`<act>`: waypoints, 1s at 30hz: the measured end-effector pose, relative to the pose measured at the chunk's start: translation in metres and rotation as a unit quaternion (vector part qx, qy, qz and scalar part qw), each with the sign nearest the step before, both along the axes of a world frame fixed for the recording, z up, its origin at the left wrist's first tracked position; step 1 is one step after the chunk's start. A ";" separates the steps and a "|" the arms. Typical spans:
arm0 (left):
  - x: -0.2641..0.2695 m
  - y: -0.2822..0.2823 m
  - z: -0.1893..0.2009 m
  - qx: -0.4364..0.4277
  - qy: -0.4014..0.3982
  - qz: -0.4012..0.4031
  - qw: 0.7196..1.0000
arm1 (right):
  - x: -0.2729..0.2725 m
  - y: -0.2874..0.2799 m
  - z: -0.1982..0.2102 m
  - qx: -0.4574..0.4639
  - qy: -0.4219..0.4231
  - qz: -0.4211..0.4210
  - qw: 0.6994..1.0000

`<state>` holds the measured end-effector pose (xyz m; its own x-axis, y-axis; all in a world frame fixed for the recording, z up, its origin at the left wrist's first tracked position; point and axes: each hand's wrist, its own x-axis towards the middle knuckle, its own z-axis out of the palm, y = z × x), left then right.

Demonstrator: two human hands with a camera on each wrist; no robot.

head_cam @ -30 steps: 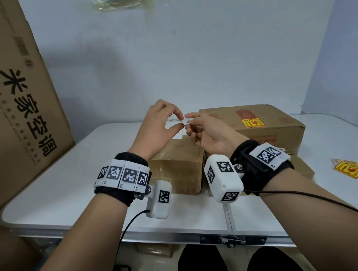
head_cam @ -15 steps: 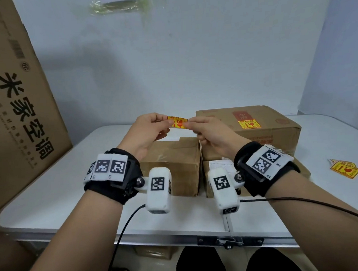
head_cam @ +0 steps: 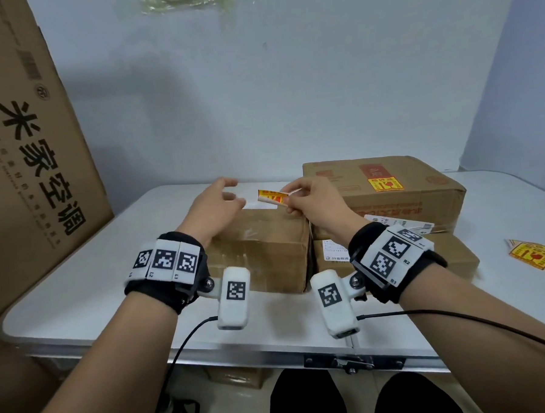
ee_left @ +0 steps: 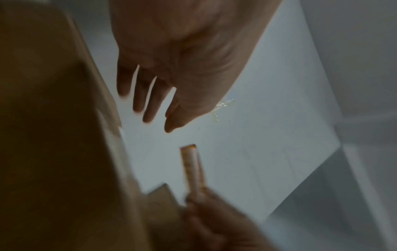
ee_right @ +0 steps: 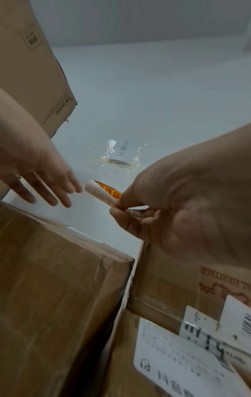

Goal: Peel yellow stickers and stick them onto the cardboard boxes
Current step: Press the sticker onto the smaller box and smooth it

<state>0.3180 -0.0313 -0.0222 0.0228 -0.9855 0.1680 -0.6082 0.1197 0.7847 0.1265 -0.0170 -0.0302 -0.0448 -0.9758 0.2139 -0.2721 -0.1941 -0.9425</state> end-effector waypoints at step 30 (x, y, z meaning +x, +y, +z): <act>-0.001 0.011 -0.023 -0.150 -0.260 -0.090 0.950 | 0.015 -0.013 -0.018 0.021 0.139 0.032 0.990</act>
<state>0.3175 -0.0199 -0.0450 -0.3048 -0.8718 0.3836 -0.8523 0.4294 0.2988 0.1414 -0.0298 -0.0484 0.0717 -0.9830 0.1690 -0.5104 -0.1817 -0.8405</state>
